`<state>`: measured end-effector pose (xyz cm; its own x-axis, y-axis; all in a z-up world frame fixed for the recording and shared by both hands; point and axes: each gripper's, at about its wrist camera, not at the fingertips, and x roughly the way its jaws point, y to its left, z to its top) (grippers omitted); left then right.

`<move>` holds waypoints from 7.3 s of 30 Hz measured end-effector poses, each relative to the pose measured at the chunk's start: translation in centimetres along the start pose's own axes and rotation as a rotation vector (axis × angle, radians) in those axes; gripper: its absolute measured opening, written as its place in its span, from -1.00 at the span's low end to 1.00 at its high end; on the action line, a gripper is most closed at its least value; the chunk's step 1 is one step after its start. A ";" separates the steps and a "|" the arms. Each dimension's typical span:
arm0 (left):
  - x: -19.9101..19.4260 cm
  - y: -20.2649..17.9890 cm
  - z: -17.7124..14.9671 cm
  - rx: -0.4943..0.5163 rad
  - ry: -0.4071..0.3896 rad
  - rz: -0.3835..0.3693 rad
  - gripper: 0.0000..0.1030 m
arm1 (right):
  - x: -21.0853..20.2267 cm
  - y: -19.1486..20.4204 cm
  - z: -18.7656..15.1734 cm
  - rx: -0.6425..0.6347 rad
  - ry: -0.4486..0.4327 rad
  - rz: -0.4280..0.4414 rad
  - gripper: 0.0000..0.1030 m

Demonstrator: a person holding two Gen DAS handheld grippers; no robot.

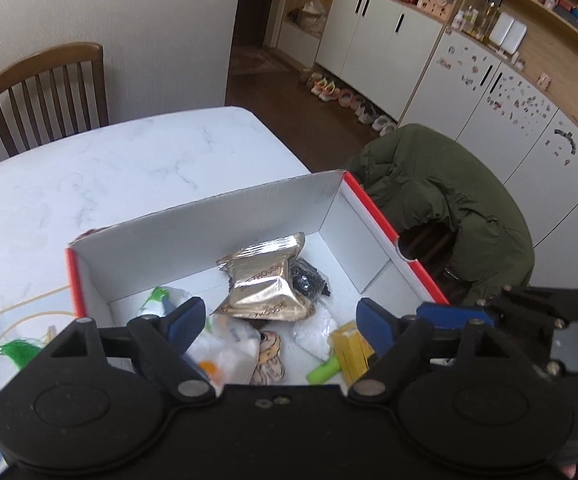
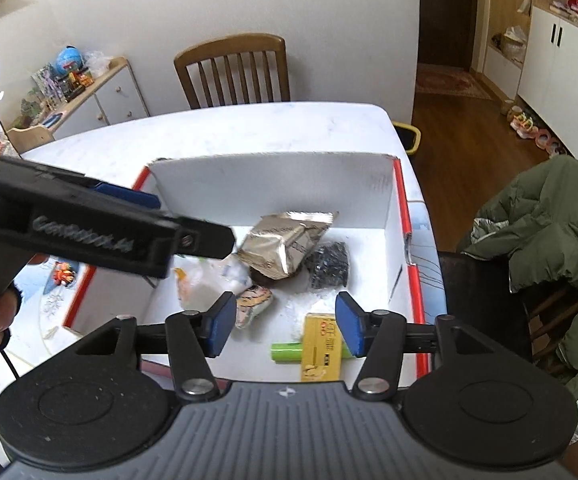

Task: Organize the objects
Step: 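Withdraw both tools from the box toward the remaining table items, then grasp the light blue cube with the left tool while the right tool grasps the red fish keychain, then carry the light blue cube and red fish keychain over the red box, then lower into the box and open the left tool while the right tool opens too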

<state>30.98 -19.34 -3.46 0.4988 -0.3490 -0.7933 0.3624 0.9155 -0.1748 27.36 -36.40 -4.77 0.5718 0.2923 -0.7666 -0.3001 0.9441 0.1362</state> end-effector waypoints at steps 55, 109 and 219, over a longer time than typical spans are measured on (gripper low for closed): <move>-12.3 32.1 -17.2 -0.210 -0.047 0.240 0.99 | 12.2 30.1 0.5 -0.196 0.064 0.094 0.63; -9.7 30.4 -24.6 -0.266 0.009 0.265 -0.39 | 19.5 33.5 0.3 -0.230 0.170 0.040 -0.26; 8.4 3.8 0.6 0.025 0.140 0.125 0.05 | 6.9 1.0 -0.2 -0.108 0.136 0.075 0.02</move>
<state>37.00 -18.93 -10.42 0.4271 -0.1999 -0.8818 0.3249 0.9441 -0.0567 30.82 -33.49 -10.06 0.4382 0.3313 -0.8356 -0.4226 0.8964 0.1338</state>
